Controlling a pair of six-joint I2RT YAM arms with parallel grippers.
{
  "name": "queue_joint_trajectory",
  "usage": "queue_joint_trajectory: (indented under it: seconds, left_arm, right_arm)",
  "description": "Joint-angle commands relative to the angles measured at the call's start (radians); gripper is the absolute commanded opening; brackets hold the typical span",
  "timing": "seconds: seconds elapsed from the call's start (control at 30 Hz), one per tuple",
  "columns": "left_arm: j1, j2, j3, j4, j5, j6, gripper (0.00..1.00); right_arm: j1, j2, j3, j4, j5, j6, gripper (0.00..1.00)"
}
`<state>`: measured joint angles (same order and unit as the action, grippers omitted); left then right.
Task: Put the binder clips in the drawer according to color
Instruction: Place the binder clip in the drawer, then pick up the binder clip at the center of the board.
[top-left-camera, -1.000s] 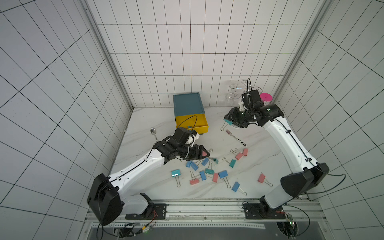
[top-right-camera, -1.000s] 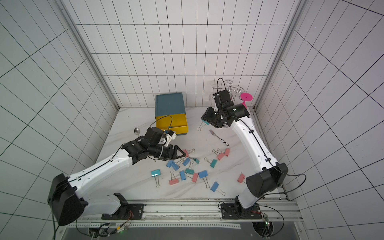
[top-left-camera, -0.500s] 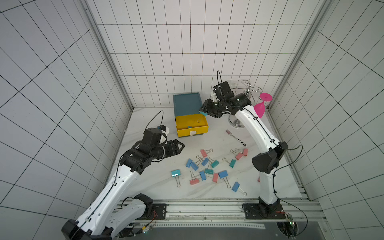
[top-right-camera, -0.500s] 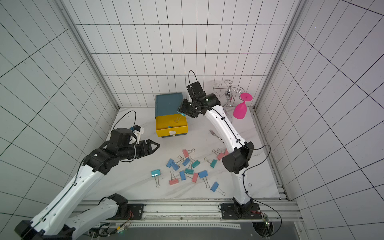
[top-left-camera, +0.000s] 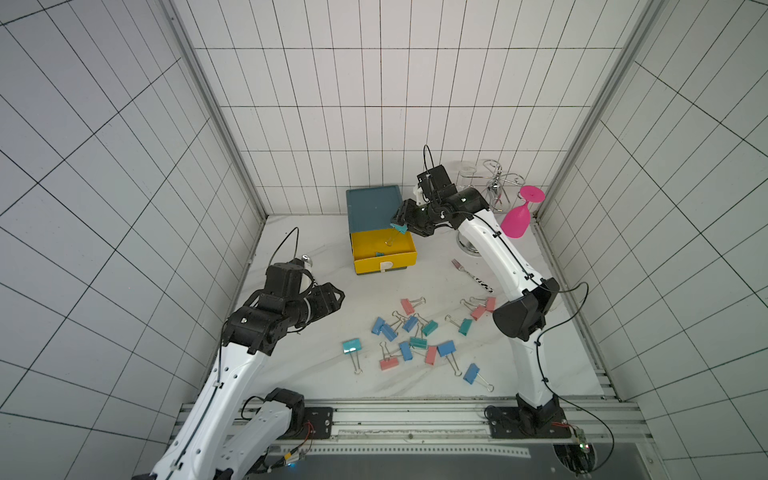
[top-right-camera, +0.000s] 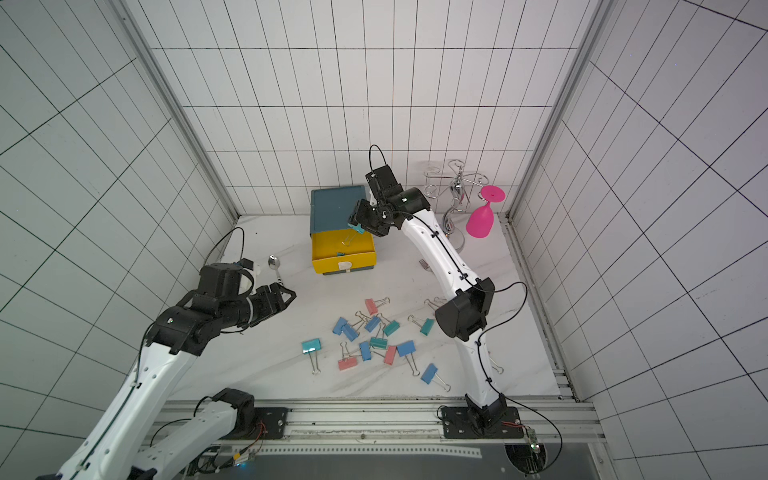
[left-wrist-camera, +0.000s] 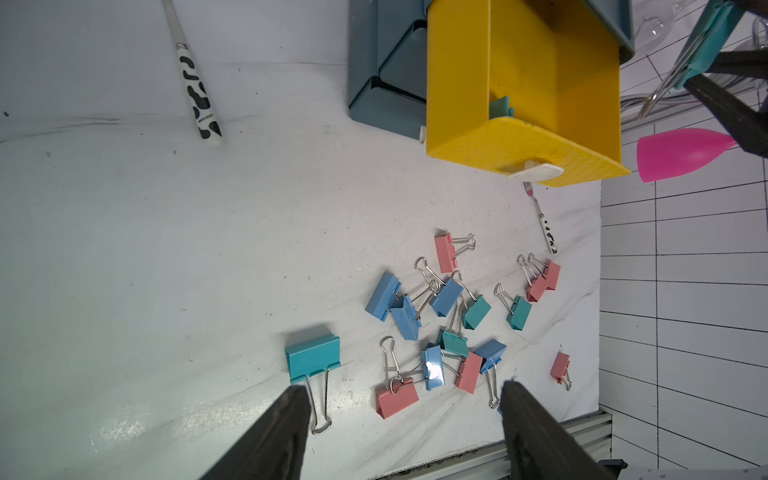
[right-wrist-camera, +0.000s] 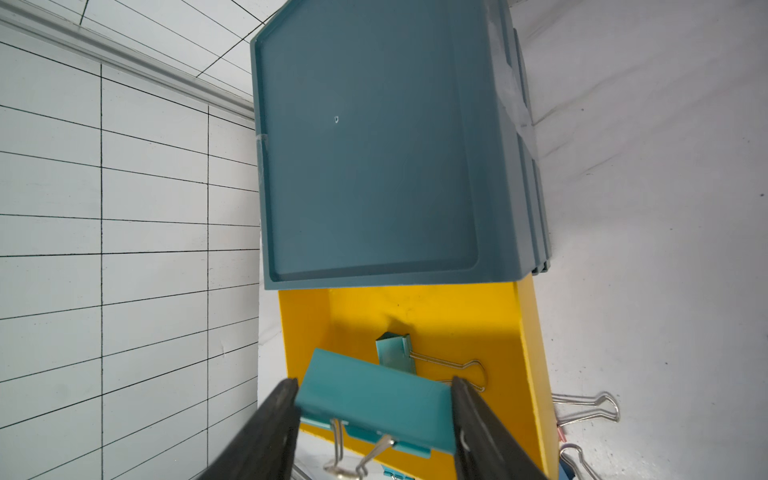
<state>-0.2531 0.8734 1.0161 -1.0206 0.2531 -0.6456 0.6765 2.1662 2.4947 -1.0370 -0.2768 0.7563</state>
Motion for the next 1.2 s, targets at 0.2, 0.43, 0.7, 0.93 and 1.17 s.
queue_joint_trajectory:
  seconds: [0.2,0.43,0.7,0.93,1.17]
  left_arm:
    - [0.005,0.019,-0.032,-0.037,-0.08,0.008,0.77]
    - [0.005,0.041,-0.088,-0.044,-0.112,-0.028,0.78]
    - [-0.007,0.14,-0.122,-0.042,-0.126,-0.073,0.78]
    - [-0.121,0.197,-0.135,0.001,-0.234,-0.112,0.78]
    - [-0.153,0.237,-0.142,-0.004,-0.333,-0.167,0.8]
  right_arm:
    - [0.008,-0.037,0.024,-0.017,0.022,-0.05,0.77]
    - [0.008,-0.138,-0.003,-0.099,0.106,-0.167,0.71]
    - [0.008,-0.447,-0.441,-0.095,0.236,-0.254,0.74]
    - [0.004,-0.745,-0.869,-0.078,0.311,-0.197,0.76]
    - [0.005,-0.94,-1.106,-0.067,0.245,-0.168,0.8]
